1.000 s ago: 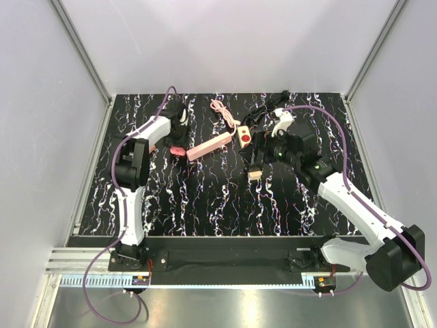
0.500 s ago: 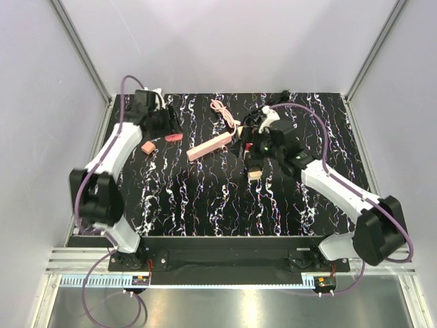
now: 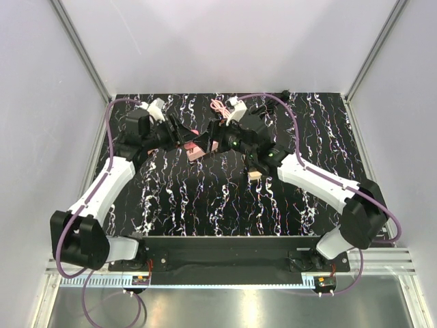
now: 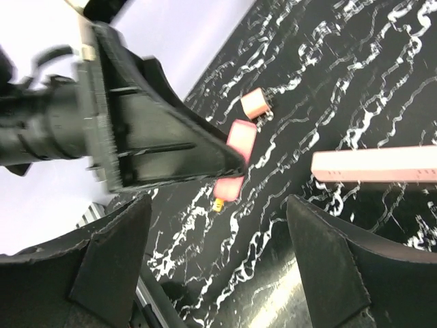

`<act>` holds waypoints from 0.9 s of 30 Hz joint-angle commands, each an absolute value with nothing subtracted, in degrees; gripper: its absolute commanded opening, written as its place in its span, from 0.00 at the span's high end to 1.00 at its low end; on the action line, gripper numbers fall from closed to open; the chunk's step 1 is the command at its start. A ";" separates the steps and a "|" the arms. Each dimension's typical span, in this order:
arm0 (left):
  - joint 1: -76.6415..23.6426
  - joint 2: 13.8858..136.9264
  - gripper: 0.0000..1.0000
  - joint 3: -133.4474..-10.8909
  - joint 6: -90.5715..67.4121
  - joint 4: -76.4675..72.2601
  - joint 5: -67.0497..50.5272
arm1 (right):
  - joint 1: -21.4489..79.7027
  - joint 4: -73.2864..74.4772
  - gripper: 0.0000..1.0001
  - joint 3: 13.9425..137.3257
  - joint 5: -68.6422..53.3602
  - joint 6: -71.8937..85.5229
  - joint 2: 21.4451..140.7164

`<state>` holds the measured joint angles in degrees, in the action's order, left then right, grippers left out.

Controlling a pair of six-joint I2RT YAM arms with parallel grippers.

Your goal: Insert the plug

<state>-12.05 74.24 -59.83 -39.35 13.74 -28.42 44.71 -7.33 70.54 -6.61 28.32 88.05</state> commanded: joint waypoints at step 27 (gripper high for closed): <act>-14.32 59.50 1.00 -45.97 -64.25 -6.42 -22.24 | 51.77 -21.09 0.22 64.51 5.80 18.11 85.69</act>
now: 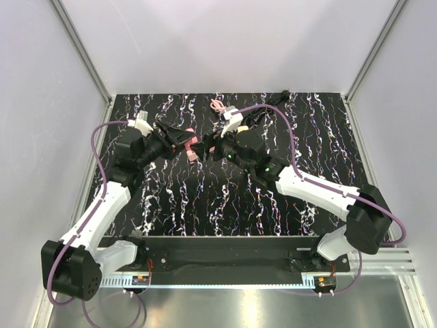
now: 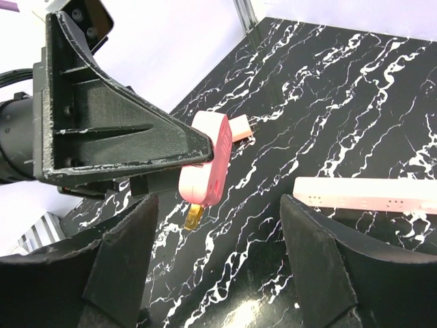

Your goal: Insert the plug

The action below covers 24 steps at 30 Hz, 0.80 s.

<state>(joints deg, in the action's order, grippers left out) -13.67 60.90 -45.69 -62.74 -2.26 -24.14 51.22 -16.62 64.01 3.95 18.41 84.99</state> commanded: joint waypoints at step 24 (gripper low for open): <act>-16.96 60.56 0.29 -48.15 -60.22 -7.31 -26.09 | 52.47 -28.84 1.00 61.44 5.89 15.47 87.55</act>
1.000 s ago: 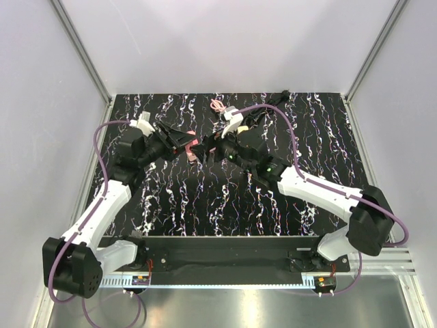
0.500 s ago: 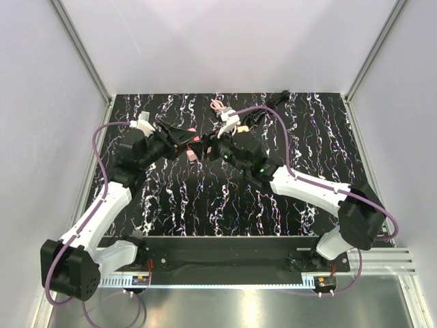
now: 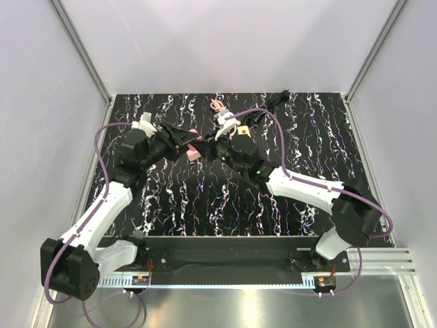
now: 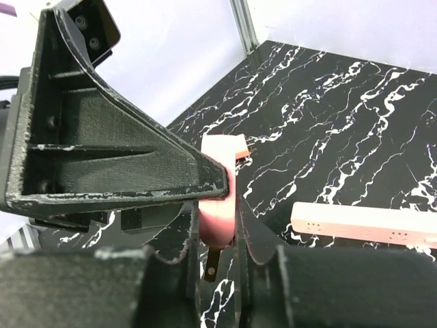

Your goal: Insert the plug

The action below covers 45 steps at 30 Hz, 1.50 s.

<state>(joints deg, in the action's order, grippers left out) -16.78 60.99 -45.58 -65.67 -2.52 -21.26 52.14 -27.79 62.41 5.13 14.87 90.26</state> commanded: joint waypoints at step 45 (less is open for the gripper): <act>-26.45 62.67 1.00 -56.52 -20.65 10.28 -60.65 | 37.97 -28.14 0.65 48.15 -43.34 37.89 68.56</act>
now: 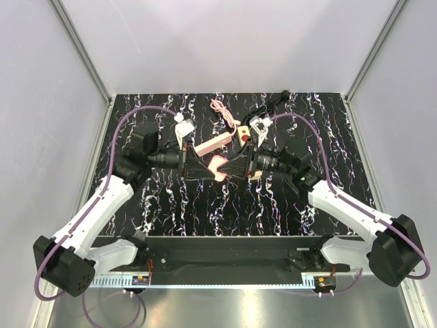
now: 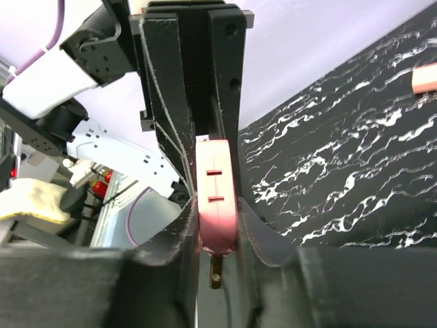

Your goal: Insert the plug

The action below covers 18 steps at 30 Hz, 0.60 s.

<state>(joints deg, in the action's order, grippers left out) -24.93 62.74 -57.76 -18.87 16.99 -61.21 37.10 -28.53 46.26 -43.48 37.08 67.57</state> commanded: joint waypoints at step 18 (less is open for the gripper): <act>-26.46 62.67 1.00 -54.40 -19.78 10.90 -62.67 | 34.45 -22.76 0.49 47.99 -43.16 35.51 65.66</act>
